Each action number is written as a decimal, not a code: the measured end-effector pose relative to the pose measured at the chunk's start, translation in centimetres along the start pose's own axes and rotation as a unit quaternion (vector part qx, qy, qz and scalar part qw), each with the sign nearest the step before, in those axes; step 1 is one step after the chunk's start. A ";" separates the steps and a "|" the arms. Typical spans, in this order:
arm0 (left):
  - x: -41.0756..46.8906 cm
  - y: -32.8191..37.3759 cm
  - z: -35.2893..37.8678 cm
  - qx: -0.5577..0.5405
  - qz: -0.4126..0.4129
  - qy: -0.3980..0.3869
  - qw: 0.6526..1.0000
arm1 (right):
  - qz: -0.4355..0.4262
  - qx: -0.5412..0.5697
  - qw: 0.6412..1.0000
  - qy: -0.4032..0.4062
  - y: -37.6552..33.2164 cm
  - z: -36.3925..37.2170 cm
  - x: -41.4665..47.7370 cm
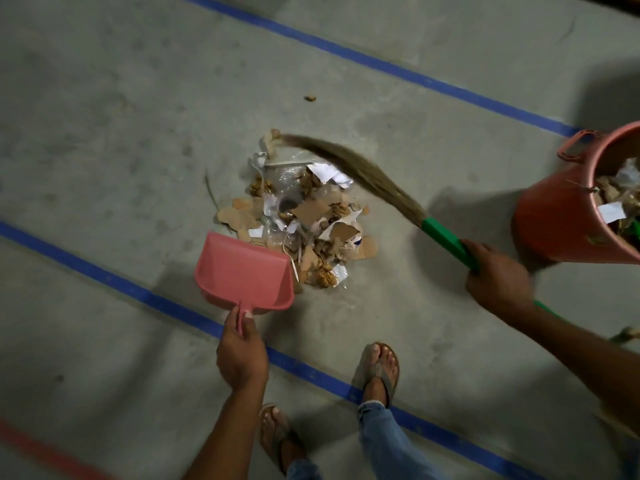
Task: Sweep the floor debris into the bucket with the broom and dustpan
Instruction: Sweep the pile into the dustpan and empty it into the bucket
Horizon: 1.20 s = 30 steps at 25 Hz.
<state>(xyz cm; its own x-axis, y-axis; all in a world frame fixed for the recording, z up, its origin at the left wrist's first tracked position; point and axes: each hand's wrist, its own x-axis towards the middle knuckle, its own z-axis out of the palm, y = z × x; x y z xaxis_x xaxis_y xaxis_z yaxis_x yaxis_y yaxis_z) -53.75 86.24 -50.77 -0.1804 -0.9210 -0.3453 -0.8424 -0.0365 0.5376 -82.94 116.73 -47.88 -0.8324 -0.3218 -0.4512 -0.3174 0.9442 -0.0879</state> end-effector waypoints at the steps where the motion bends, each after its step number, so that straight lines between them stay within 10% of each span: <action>1: 0.6 0.6 -0.1 -0.016 0.008 0.003 1.000 | 0.000 0.029 0.999 0.018 -1.3 -0.6 1.7; 7: 6.9 5.8 2.5 -0.103 0.009 0.035 0.994 | 0.050 0.079 0.993 -0.069 -13.8 -4.2 18.8; 13: 9.7 4.1 5.8 -0.177 0.017 0.067 0.982 | -0.065 -0.128 0.990 -0.007 -20.9 -2.5 24.5; 30: 2.6 -7.8 -7.1 -0.098 -0.057 0.037 0.993 | 0.034 -0.047 0.998 0.012 -9.0 -0.2 -9.0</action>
<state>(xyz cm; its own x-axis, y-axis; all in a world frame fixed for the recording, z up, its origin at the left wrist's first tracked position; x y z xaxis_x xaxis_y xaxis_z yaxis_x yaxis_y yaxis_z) -44.08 81.42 -50.40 -0.0449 -0.9324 -0.3587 -0.7393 -0.2105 0.6397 -72.70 111.12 -42.82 -0.8639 -0.2589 -0.4320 -0.2992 0.9538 0.0268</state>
